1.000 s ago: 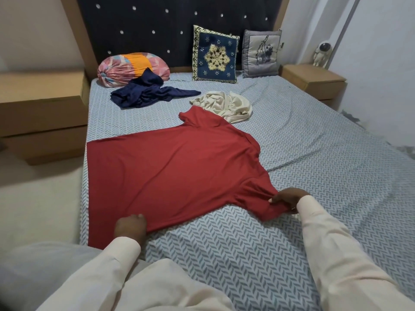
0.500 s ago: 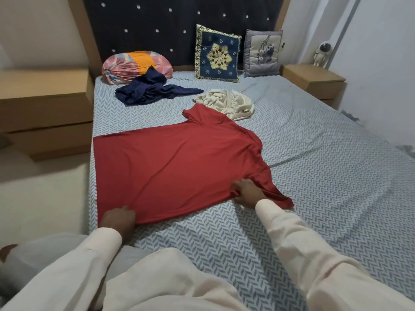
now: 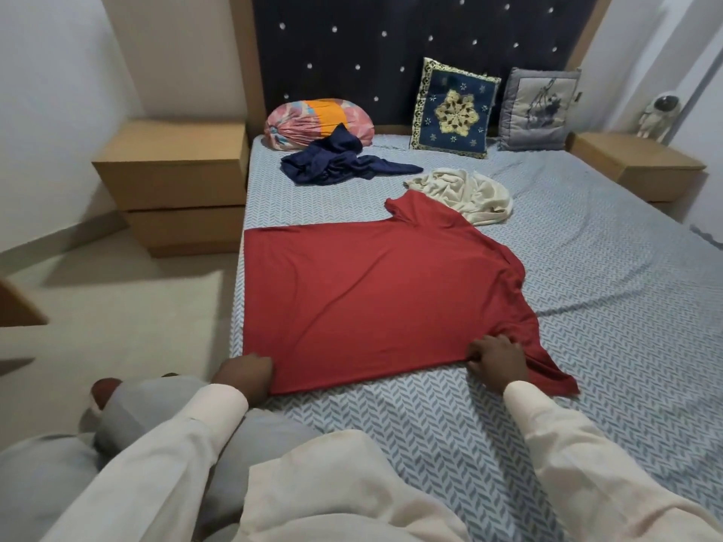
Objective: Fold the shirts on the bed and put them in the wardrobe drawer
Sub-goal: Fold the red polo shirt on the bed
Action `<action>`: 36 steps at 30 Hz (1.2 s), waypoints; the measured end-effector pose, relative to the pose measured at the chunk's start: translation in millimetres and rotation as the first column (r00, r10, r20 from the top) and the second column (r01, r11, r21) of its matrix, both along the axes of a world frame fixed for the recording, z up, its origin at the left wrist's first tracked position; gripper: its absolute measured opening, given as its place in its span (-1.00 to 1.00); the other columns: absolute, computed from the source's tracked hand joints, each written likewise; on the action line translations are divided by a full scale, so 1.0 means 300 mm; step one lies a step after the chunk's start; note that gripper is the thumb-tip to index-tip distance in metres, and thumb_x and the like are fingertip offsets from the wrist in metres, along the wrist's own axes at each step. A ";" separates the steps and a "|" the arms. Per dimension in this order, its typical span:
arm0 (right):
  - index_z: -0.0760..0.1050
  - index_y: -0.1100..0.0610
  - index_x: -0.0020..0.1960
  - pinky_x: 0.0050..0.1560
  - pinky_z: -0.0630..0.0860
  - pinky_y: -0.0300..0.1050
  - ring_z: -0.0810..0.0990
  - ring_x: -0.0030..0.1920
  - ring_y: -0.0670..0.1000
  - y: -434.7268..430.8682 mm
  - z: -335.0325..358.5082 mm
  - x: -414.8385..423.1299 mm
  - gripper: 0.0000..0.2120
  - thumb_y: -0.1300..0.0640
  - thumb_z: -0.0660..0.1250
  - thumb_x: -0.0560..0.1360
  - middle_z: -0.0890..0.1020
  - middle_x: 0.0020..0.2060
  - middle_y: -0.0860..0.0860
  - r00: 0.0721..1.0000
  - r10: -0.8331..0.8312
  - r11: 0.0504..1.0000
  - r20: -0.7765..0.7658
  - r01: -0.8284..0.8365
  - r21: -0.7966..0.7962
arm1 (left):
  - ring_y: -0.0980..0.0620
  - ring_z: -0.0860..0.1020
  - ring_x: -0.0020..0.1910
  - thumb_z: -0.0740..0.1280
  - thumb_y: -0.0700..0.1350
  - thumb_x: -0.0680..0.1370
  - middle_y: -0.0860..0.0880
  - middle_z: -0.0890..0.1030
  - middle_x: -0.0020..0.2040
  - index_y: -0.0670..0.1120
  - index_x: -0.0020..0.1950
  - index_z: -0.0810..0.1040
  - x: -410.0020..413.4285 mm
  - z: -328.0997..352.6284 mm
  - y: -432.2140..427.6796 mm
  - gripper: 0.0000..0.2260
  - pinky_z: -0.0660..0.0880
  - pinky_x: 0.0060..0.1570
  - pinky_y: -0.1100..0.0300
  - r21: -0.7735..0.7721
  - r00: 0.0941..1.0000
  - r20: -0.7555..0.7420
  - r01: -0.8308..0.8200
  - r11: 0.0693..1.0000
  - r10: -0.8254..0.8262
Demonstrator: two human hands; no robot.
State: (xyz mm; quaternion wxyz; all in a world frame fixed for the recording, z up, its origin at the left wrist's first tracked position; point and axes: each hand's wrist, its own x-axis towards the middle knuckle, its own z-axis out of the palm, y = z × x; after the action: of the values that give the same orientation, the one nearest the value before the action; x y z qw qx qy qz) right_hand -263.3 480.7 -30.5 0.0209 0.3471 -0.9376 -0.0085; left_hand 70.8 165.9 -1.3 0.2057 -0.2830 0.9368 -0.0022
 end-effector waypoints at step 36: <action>0.57 0.01 -0.04 -0.09 0.54 0.03 0.62 -0.07 0.20 -0.621 0.011 -0.461 -0.88 0.05 0.31 0.45 0.63 -0.14 0.13 0.960 -0.026 0.954 0.278 0.107 -0.280 | -0.16 0.58 0.00 0.35 -0.12 0.54 -0.11 0.66 -0.01 -0.10 -0.03 0.56 -0.313 -0.103 -0.462 -0.94 0.45 -0.03 0.10 0.598 0.196 -0.624 -0.503 0.623 0.757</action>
State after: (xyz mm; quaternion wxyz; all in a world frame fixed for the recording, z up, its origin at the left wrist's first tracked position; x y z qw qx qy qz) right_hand -401.7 294.3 -27.1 -0.0567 0.3060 -0.9337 0.1769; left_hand -23.0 27.3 -32.3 -0.2553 -0.5768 0.6961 0.3429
